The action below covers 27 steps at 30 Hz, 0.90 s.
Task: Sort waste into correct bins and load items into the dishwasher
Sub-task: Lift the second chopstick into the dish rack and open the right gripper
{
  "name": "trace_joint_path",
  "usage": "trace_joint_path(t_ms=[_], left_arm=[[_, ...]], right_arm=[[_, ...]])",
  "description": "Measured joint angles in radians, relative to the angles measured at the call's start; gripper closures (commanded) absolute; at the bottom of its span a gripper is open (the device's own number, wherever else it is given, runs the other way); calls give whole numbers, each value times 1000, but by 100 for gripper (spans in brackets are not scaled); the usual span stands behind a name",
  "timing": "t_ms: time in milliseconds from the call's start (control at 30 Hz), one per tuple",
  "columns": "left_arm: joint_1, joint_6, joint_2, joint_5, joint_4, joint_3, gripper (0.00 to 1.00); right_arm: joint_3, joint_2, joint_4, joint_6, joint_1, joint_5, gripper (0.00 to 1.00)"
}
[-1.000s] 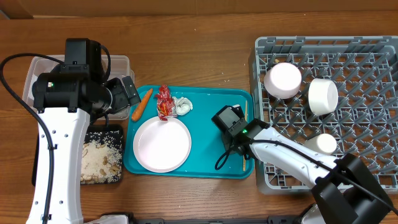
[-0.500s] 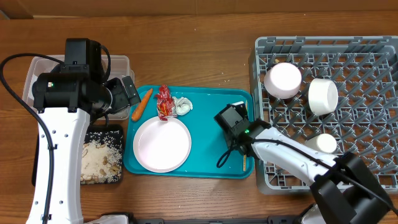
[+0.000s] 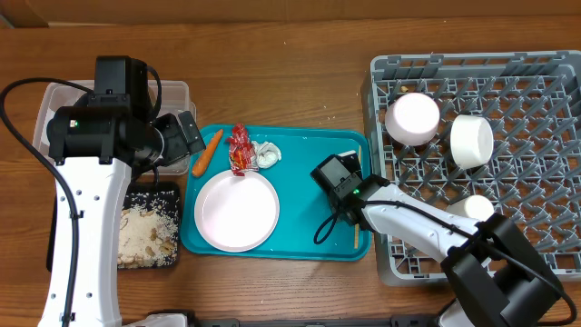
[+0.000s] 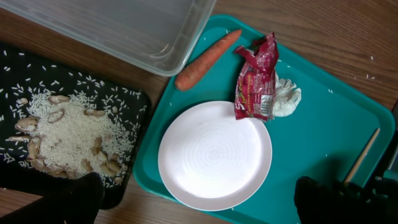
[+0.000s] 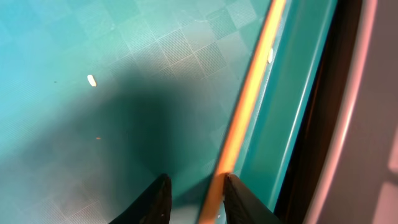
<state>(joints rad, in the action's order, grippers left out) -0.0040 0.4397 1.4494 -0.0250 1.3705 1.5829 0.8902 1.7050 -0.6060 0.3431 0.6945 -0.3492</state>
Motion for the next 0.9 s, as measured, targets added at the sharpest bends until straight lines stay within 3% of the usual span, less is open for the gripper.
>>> trace_joint_path(t_ms=[200,400,667,900], left_arm=[[0,0,0,0,0,0,0],[0,0,0,0,0,0,0],[0,0,0,0,0,0,0],[0,0,0,0,0,0,0]], right_arm=[[7,13,33,22,-7,51,72],[34,37,40,24,-7,84,96],[154,50,-202,14,-7,126,96],[382,-37,-324,4,-8,135,96]])
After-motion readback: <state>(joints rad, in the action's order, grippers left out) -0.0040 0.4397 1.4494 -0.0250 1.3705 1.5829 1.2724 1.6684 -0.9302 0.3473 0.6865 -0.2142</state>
